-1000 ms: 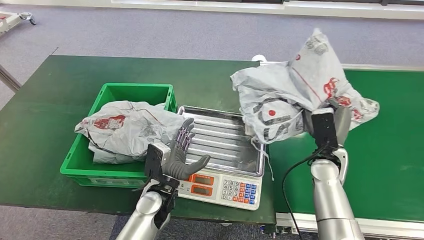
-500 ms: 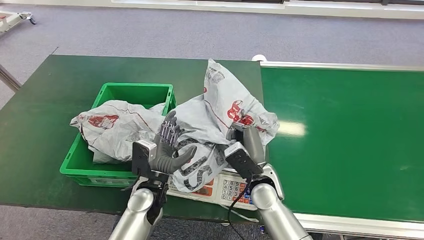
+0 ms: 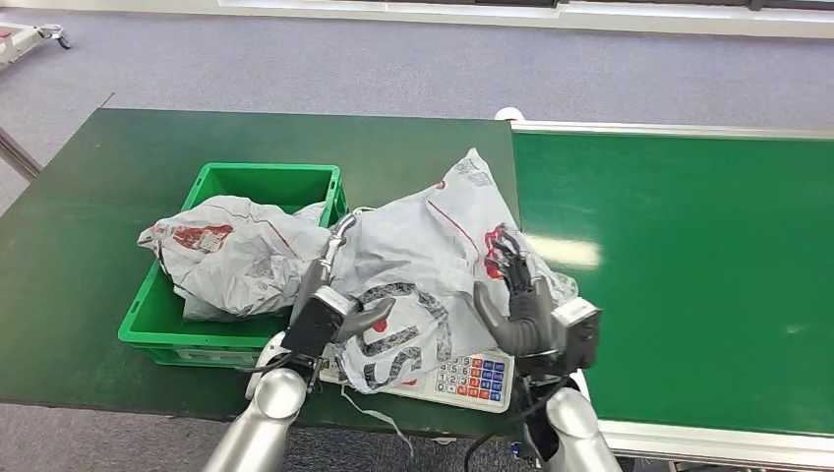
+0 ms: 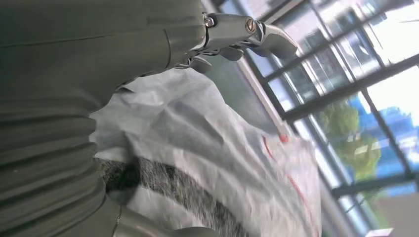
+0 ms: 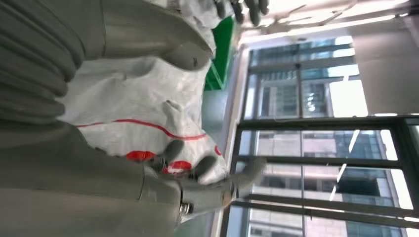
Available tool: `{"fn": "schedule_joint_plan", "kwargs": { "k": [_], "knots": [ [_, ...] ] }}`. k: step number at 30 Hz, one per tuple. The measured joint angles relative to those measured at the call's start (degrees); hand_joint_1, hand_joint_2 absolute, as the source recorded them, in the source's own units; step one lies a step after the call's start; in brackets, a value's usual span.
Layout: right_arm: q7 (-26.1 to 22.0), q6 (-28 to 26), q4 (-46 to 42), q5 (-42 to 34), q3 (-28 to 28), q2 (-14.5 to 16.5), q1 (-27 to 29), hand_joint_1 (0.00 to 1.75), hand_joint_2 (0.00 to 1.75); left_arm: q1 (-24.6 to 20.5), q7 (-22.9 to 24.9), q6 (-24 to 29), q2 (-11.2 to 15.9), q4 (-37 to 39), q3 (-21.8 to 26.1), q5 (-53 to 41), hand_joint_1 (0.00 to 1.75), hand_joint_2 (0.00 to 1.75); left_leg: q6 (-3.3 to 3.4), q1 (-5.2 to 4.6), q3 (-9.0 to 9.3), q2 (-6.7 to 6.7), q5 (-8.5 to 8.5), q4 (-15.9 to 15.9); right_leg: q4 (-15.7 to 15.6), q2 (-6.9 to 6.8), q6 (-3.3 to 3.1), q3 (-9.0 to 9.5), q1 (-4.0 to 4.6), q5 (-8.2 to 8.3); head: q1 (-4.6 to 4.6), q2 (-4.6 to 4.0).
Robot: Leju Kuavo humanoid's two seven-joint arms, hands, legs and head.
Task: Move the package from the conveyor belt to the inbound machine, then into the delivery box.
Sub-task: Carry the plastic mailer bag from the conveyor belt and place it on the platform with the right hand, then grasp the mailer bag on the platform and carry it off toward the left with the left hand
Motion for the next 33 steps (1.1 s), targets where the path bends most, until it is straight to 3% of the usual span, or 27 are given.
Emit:
{"fn": "schedule_joint_plan", "kwargs": {
  "k": [5, 10, 14, 19, 24, 28, 33],
  "knots": [
    [-1.84, 11.17, 3.25, -7.84, -8.03, -0.38, 0.39, 0.00, 1.75, -4.13, -3.11, -8.34, 2.26, 4.79, -5.85, -12.13, 0.00, 1.75, 0.00, -0.01, 0.01, 0.00, 0.01, 0.01, 0.00, 0.02, -0.01, -0.01, -0.01, 0.04, 0.01, 0.00],
    [-3.39, 21.30, 5.91, -10.80, -11.76, -0.57, 0.55, 0.00, 1.75, -9.93, -8.27, -13.91, 3.95, 13.71, -14.17, -20.29, 0.08, 1.75, -0.01, -0.02, 0.00, -0.01, 0.02, 0.01, 0.00, 0.01, -0.01, 0.00, 0.00, 0.05, 0.00, 0.00],
    [-2.73, 23.14, 6.82, -10.74, -13.18, -0.48, 0.23, 0.00, 1.75, -15.76, -11.87, -19.66, 4.53, 22.12, -20.91, -22.28, 1.75, 1.75, -0.02, -0.01, 0.00, -0.01, 0.03, 0.01, 0.01, 0.01, -0.02, 0.03, 0.00, 0.05, 0.00, 0.00],
    [-2.03, 23.23, 6.95, -10.40, -14.51, -0.07, 0.50, 0.00, 1.75, -22.91, -12.56, -19.47, 5.31, 28.35, -26.21, -20.84, 1.75, 1.75, -0.01, -0.01, 0.03, -0.05, 0.13, 0.01, 0.01, -0.01, 0.00, 0.09, 0.00, 0.10, 0.01, 0.00],
    [-1.60, 24.08, 5.51, -10.14, -15.90, 0.51, 2.77, 0.00, 1.75, -28.55, -11.12, -16.24, 6.71, 29.02, -27.64, -18.11, 1.75, 1.75, -0.04, -0.01, 0.00, -0.04, 0.20, 0.01, 0.01, -0.01, -0.02, 0.02, 0.00, 0.19, 0.00, 0.00],
    [-1.14, 24.84, 3.90, -9.62, -17.17, 1.03, 4.48, 0.00, 1.75, -32.00, -7.73, -13.00, 8.22, 24.67, -27.85, -18.05, 1.75, 1.75, -0.06, -0.01, -0.03, -0.04, 0.25, 0.01, 0.02, -0.01, -0.05, -0.02, 0.02, 0.23, 0.01, 0.00],
    [-0.55, 25.48, 2.51, -9.05, -18.90, 1.57, 5.60, 0.00, 1.75, -34.67, -2.17, -11.31, 10.65, 13.37, -28.08, -19.57, 1.75, 1.75, -0.07, 0.00, -0.09, -0.04, 0.25, 0.01, 0.02, -0.01, -0.05, -0.06, 0.02, 0.23, 0.01, 0.00]
  ]
}}
